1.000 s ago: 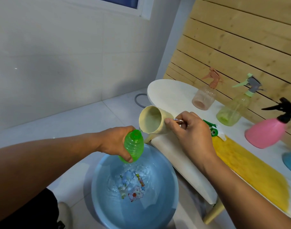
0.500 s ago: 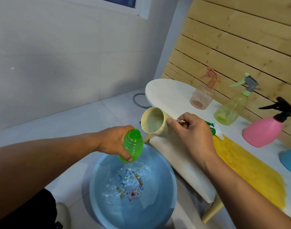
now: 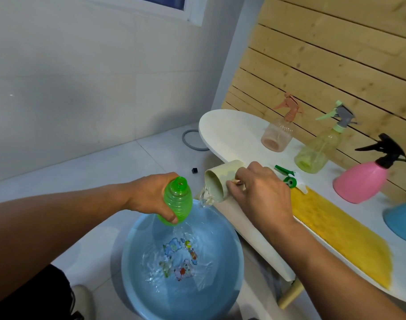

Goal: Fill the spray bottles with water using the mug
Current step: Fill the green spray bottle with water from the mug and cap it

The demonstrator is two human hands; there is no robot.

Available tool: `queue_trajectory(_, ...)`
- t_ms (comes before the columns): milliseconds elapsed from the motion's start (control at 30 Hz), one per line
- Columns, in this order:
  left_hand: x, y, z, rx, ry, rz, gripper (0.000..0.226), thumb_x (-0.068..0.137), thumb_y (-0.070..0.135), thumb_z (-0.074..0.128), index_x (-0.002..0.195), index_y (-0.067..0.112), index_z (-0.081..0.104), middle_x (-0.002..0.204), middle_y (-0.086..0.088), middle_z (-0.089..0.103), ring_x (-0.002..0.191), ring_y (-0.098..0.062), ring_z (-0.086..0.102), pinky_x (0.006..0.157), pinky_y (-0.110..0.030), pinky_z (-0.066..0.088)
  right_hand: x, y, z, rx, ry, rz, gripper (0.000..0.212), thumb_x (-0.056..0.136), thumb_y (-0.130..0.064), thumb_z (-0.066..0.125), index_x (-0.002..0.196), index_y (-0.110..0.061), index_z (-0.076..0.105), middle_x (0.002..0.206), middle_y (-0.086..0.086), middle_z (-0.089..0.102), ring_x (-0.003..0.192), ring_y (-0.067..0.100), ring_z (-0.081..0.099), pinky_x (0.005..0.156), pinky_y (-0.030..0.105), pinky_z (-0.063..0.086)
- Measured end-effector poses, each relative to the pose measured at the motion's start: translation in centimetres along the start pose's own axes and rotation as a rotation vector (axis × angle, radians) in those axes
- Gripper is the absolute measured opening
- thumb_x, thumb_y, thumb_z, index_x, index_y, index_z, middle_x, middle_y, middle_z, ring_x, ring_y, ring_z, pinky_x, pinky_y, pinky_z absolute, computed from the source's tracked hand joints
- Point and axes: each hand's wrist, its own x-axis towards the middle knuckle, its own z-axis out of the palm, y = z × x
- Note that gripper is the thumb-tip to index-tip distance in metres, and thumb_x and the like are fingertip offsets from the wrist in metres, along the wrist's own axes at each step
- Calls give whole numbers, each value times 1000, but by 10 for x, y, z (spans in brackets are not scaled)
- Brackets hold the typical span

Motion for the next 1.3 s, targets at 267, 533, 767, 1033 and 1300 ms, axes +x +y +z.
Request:
queue_trajectory(267, -1, 1, -2, -9, 15, -6, 72, 58, 33, 102, 113, 42, 55, 109, 16, 67, 102, -6, 66, 86, -25, 54, -1, -4, 2, -193, 62, -245, 31, 81, -16, 77, 65, -15, 51, 69, 3, 47, 59, 24, 42, 46, 28, 20)
queue_trajectory(533, -3, 0, -4, -20, 30, -5, 73, 58, 32, 101, 114, 42, 56, 106, 17, 69, 98, -1, 67, 82, -21, 53, 7, -4, -6, -5, 139, -159, 24, 94, -31, 69, 77, -17, 59, 79, 3, 53, 65, 28, 49, 53, 35, 39)
queue_trajectory(767, -4, 2, -4, -51, 42, 6, 72, 57, 35, 100, 112, 47, 55, 105, 19, 68, 97, -1, 67, 82, -22, 54, 76, 30, 0, 791, -8, 647, 37, 93, -57, 54, 77, -24, 58, 78, -5, 64, 74, 23, 57, 68, 36, 44)
queue_trajectory(1033, 0, 2, -13, -57, 182, 25, 76, 52, 51, 93, 115, 52, 50, 108, 21, 66, 100, -4, 65, 90, -34, 56, 139, 32, 59, 1037, -265, 967, 31, 103, -42, 48, 98, -14, 60, 81, 4, 56, 60, 19, 40, 43, 26, 30)
queue_trajectory(1300, 2, 0, -18, -68, 229, 30, 78, 51, 57, 90, 118, 50, 51, 110, 21, 65, 102, -5, 65, 91, -38, 56, 155, 34, 100, 1033, -291, 1039, 31, 101, -43, 46, 92, -15, 54, 87, 9, 54, 59, 23, 42, 49, 31, 33)
